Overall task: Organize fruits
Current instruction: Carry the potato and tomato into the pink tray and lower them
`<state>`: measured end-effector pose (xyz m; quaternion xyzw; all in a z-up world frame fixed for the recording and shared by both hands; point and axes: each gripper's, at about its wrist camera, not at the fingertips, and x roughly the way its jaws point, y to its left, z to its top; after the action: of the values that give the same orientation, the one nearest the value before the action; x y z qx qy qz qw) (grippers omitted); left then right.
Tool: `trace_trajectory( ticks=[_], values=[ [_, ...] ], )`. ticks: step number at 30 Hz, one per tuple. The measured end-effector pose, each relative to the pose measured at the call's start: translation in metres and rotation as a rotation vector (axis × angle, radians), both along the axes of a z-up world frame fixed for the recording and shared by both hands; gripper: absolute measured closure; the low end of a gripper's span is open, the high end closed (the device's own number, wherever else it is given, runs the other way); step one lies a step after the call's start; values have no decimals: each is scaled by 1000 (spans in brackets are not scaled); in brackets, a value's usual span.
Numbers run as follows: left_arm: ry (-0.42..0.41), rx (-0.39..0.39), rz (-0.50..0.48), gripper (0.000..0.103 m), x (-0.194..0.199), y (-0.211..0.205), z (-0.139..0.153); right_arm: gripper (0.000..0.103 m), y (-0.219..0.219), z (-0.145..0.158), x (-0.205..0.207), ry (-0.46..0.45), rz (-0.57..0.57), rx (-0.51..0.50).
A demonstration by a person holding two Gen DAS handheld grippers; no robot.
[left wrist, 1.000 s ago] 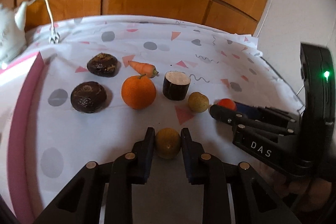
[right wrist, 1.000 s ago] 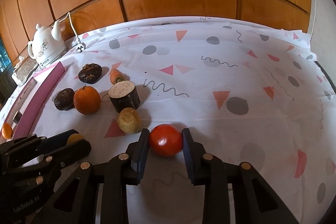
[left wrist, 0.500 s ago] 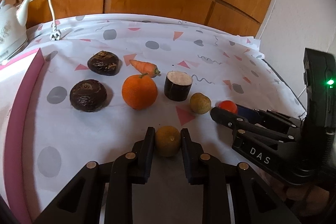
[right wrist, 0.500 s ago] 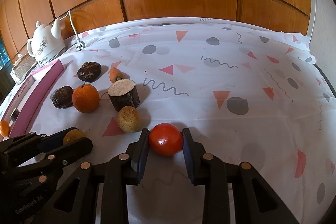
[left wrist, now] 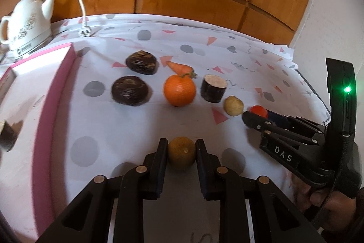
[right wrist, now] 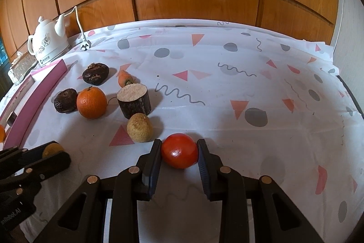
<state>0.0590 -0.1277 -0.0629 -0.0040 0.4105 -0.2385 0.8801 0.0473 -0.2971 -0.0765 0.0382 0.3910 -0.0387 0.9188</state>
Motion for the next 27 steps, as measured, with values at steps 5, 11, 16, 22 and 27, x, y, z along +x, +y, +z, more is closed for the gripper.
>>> trace_trajectory(
  ticks=[5,11,16,22,27],
  values=[
    [1,0,29,79,-3,10,2,73,5,1,0,7,0,-38],
    [-27,-9,59,79,-8,20,15,73,24,6,-11,5,21,-35],
    [-56,-25,89,79,-11,35,31,73,52,20,-21,-23,94,0],
    [-62,-55,196,79,-3,74,48,73,86,43,-16,-37,224,52],
    [-84,-48,300,78,5,116,60,73,118,54,-7,-17,347,88]
  ],
)
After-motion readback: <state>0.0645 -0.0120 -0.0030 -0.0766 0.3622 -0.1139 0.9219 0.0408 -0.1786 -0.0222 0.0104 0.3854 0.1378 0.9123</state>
